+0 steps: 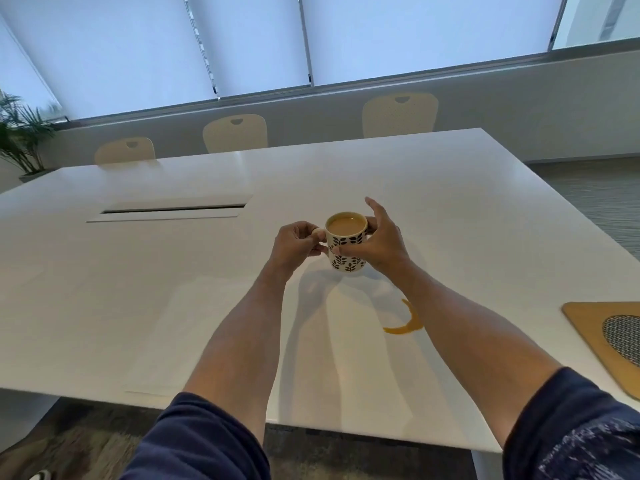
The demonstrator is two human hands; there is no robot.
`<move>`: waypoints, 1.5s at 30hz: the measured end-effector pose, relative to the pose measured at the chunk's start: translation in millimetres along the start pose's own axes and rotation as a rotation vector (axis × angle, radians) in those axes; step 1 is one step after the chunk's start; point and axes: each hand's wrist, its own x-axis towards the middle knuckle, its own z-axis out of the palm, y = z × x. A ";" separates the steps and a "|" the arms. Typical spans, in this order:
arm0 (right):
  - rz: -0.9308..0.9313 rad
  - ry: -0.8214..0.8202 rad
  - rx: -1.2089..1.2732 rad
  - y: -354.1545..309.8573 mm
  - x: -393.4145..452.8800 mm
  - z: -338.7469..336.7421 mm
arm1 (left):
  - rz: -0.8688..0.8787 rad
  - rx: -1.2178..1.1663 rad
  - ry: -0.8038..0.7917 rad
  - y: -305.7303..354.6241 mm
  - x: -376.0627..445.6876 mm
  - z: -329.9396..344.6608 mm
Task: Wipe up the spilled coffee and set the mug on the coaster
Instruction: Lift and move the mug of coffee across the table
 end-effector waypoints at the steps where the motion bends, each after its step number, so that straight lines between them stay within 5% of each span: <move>1: 0.004 -0.001 0.003 1.1 1.4 1.7 | -0.003 0.003 0.003 -1.0 1.8 -0.6; 39: 0.032 -0.017 -0.010 23.2 24.1 27.3 | -0.084 -0.023 0.050 -23.6 23.6 -8.9; 45: 0.022 -0.084 -0.054 25.5 14.9 21.9 | -0.041 0.129 0.122 -20.6 14.7 -8.3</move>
